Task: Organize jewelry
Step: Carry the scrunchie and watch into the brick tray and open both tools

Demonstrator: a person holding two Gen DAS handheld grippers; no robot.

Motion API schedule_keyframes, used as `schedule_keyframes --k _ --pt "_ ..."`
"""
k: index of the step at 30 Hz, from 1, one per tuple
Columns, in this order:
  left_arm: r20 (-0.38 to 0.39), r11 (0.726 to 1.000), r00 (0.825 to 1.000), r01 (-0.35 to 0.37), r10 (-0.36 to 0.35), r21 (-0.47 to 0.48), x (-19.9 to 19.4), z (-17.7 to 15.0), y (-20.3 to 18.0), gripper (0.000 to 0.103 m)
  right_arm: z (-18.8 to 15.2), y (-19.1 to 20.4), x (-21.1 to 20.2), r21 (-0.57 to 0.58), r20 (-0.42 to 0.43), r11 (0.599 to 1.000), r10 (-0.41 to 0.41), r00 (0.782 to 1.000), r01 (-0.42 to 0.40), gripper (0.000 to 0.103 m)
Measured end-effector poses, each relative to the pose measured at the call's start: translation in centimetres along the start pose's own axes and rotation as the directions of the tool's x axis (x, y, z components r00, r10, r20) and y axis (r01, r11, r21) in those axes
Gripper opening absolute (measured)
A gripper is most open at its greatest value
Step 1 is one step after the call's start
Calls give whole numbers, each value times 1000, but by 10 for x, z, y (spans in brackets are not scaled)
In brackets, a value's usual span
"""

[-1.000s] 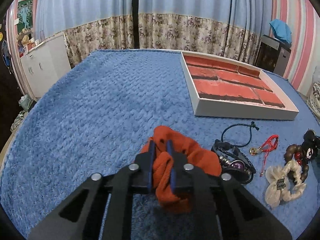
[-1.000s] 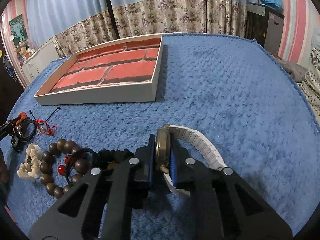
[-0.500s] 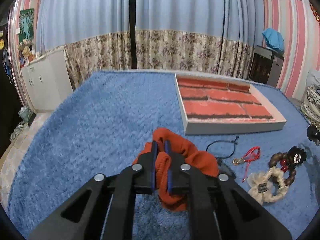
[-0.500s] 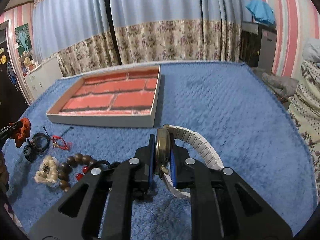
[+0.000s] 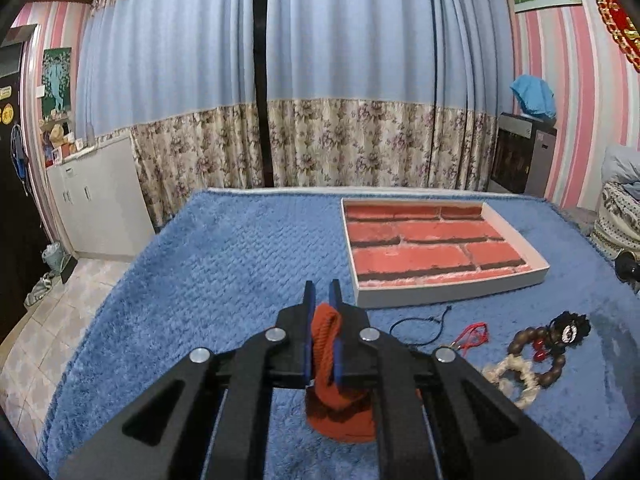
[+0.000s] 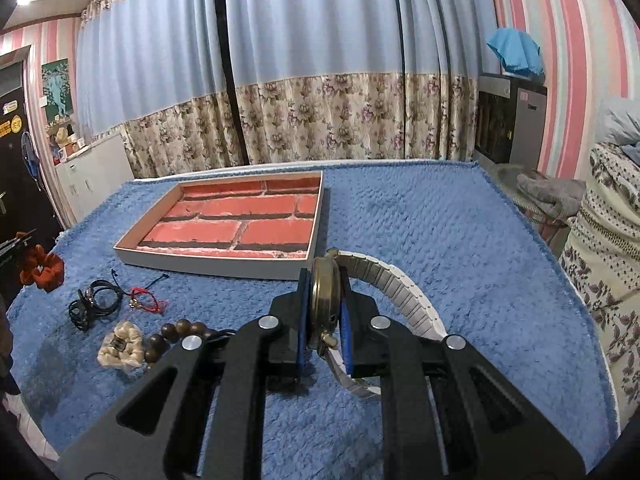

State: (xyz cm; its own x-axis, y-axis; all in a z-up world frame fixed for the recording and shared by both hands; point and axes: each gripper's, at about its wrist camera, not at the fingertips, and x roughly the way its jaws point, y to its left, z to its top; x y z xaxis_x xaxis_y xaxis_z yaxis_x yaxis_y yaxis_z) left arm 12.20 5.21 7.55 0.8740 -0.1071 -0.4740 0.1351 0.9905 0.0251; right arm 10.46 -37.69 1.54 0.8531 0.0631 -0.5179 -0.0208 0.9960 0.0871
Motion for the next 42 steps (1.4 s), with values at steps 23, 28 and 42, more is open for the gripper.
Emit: schedule_keyframes --k 23,28,42 --pt "137 1000 990 11 -13 20 -12 61 -20 7 61 23 -21 -67 112 997 44 993 -37 14" --pt "103 999 993 51 -50 -6 24 80 -29 7 81 34 13 -75 81 995 72 994 -66 14" --pt "-27 997 998 58 -57 42 124 103 -79 7 115 65 112 -68 -48 991 109 993 -112 14"
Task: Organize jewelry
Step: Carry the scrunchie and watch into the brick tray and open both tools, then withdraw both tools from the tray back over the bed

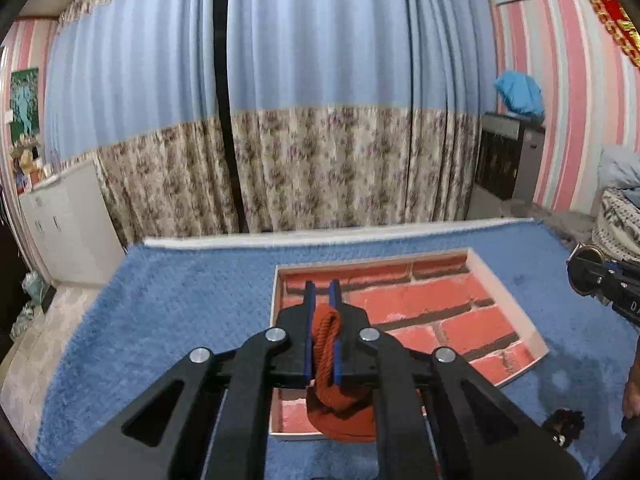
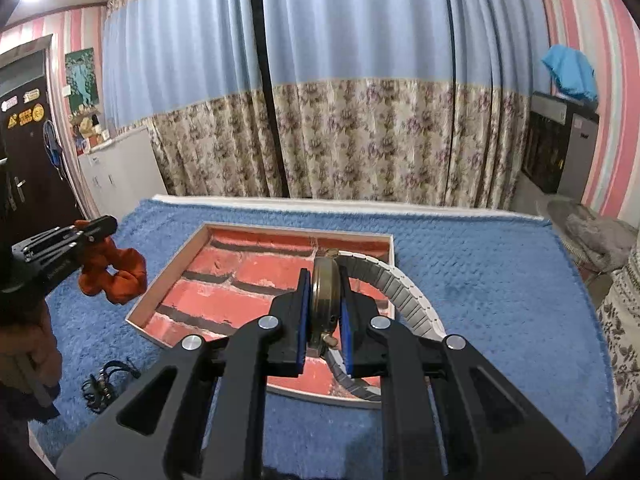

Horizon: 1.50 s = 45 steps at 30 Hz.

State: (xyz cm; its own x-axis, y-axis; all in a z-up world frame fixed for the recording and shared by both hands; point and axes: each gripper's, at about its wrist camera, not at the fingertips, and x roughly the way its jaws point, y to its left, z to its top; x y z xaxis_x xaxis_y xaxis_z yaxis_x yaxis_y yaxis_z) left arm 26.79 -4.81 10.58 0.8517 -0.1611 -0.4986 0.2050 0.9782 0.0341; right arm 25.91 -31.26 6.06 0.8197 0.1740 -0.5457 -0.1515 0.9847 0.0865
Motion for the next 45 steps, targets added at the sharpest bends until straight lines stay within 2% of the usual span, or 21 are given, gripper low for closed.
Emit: schedule_keyframes --k 6,12,16,22,26,29,31,33,34,36,37,40,42,45 --pt "-132 998 991 -14 6 -54 56 -12 4 7 -11 4 55 26 -117 999 32 993 -29 14" --pt "-201 999 980 -24 16 -37 89 -23 -3 7 -27 6 99 37 -220 999 20 975 -12 14" --pt "-265 999 964 -31 23 -29 104 -35 -2 7 -39 -1 115 41 -279 999 20 960 -9 14" --pt "-294 998 955 -46 35 -33 112 -50 -1 7 -52 -5 125 39 -321 999 25 947 -13 14" --pt "-336 998 940 -66 57 -15 119 -52 0 11 -58 -5 129 34 -350 999 30 936 -20 16" --pt "-378 998 924 -62 61 10 127 -58 -2 12 -59 -6 128 37 -348 999 29 937 -18 16" --pt "-372 998 927 -58 57 10 126 -57 -2 12 -57 -5 126 35 -343 999 27 939 -16 18" --pt "-373 999 926 -52 51 8 125 -55 -2 15 -54 -6 123 43 -333 999 31 943 -18 30" --pt "-373 999 926 -53 52 8 125 -54 -1 18 -51 -7 120 50 -322 998 37 946 -22 39" --pt "-365 998 929 -59 59 10 121 -52 -1 48 -46 -8 112 55 -305 998 43 951 -27 41" --pt "-353 998 934 -57 59 16 118 -49 0 52 -42 -8 108 57 -296 998 46 954 -30 41" --pt "-331 999 943 -36 44 31 106 -39 1 52 -24 -6 83 66 -229 997 63 972 -49 41" --pt "-301 999 953 -30 38 32 92 -29 3 52 -6 -2 53 32 -149 999 47 988 -43 41" --pt "-211 1000 977 -24 28 20 52 -9 15 57 10 1 3 -8 -24 1000 9 1000 -9 50"
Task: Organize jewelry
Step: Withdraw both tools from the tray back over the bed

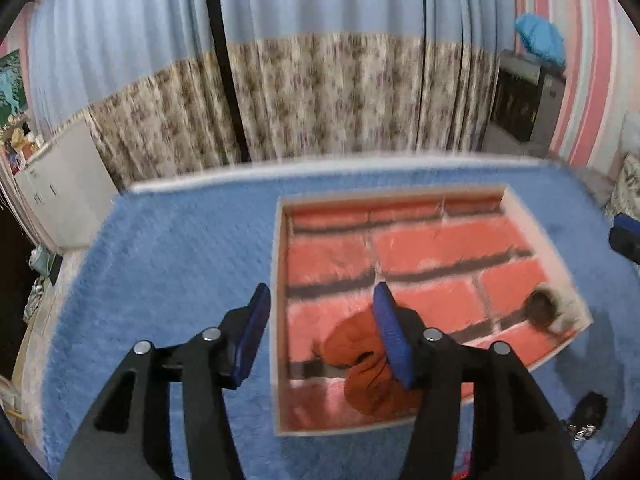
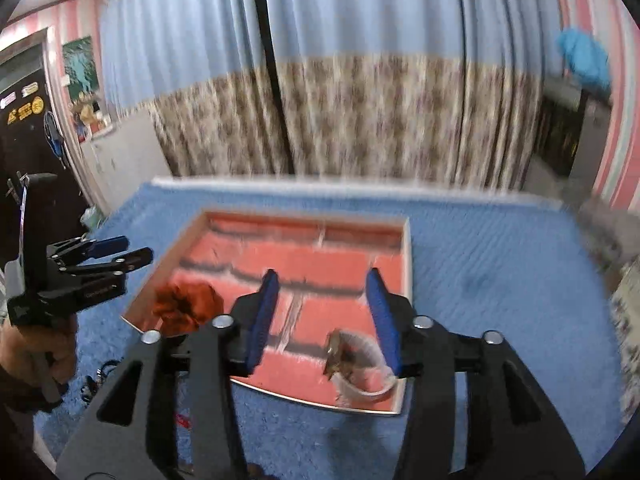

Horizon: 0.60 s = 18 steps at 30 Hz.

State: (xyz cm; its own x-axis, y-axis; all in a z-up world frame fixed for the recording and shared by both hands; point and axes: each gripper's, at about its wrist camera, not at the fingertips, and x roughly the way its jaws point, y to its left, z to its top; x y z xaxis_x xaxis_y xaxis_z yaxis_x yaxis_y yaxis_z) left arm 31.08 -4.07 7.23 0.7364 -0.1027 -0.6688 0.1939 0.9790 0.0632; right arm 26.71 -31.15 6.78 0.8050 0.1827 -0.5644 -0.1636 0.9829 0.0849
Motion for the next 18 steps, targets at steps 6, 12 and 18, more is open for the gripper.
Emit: schedule_keyframes --k 6,12,18 --pt "178 999 984 -30 28 11 -88 -20 23 65 -19 -7 -87 16 136 998 -64 989 63 67" --pt "353 990 926 -101 130 -99 -149 -113 31 78 -99 -8 -130 47 239 987 -162 957 155 83" --pt "338 986 930 -106 144 -128 -158 -185 23 78 -171 -3 -116 75 129 987 -148 981 139 83"
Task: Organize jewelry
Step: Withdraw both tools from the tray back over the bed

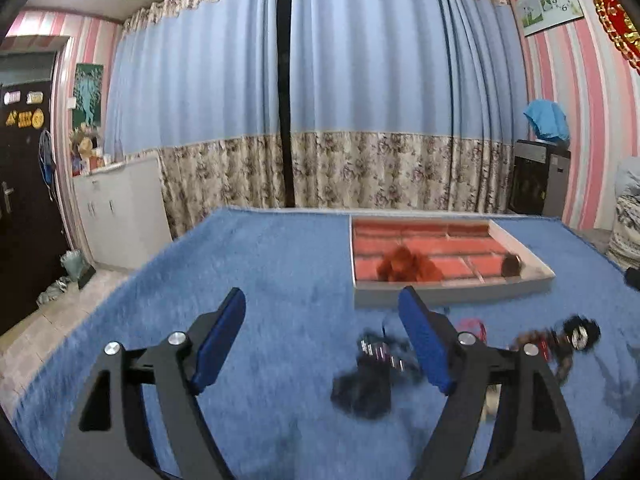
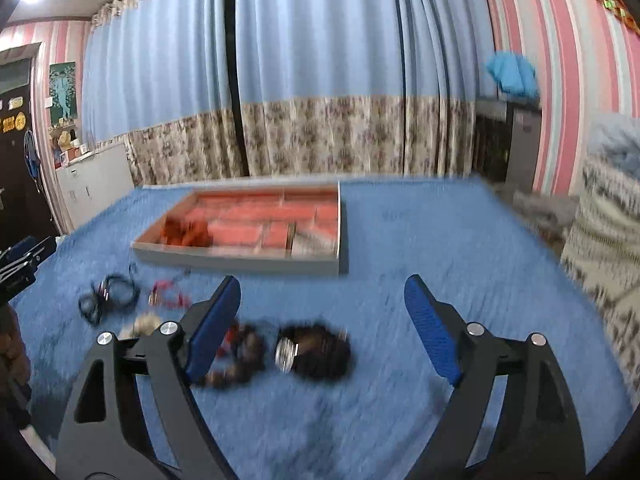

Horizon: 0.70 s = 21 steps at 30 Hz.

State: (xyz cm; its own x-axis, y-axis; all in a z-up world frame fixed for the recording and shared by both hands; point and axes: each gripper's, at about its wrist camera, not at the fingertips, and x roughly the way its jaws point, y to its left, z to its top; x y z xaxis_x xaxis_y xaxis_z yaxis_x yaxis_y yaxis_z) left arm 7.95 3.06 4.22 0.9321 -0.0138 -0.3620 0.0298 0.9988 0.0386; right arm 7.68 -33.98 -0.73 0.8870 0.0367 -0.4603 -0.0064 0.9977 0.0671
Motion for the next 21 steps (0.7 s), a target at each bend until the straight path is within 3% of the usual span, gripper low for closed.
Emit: schedule_keyframes --k 5,11,21 --pt "-111 1000 994 -3 2 -7 6 -27 0 78 -30 2 3 20 -41 1000 -14 999 15 83" --pt "-130 1000 992 1 -4 -21 6 -32 3 78 -49 6 7 19 -82 1000 -13 997 15 83" --pt "-188 998 981 53 -47 31 10 -36 -22 78 -48 5 14 23 -112 1000 -4 994 7 83"
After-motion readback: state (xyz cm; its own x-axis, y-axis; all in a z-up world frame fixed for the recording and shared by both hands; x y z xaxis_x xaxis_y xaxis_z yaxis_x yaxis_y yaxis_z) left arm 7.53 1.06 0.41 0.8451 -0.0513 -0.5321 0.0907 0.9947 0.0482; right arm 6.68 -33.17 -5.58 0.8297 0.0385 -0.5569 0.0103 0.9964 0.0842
